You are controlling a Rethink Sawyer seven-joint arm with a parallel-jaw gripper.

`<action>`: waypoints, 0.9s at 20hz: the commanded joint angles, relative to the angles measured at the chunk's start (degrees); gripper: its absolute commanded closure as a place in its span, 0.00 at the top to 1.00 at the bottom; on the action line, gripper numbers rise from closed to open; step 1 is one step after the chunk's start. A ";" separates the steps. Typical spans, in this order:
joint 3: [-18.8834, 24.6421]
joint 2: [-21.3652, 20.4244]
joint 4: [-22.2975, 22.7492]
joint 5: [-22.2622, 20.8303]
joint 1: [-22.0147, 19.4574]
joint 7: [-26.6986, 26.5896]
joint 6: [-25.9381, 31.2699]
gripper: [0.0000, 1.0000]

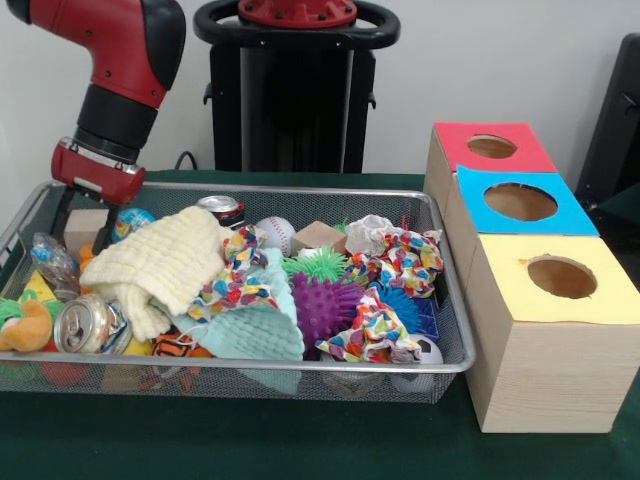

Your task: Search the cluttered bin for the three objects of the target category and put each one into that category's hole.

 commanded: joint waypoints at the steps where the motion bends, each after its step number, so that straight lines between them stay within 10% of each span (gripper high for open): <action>1: 4.37 2.18 -0.83 -0.74 -1.01 4.23 -5.03 1.00; 18: 6.20 -0.13 -1.24 -2.39 -2.84 5.65 -2.12 1.00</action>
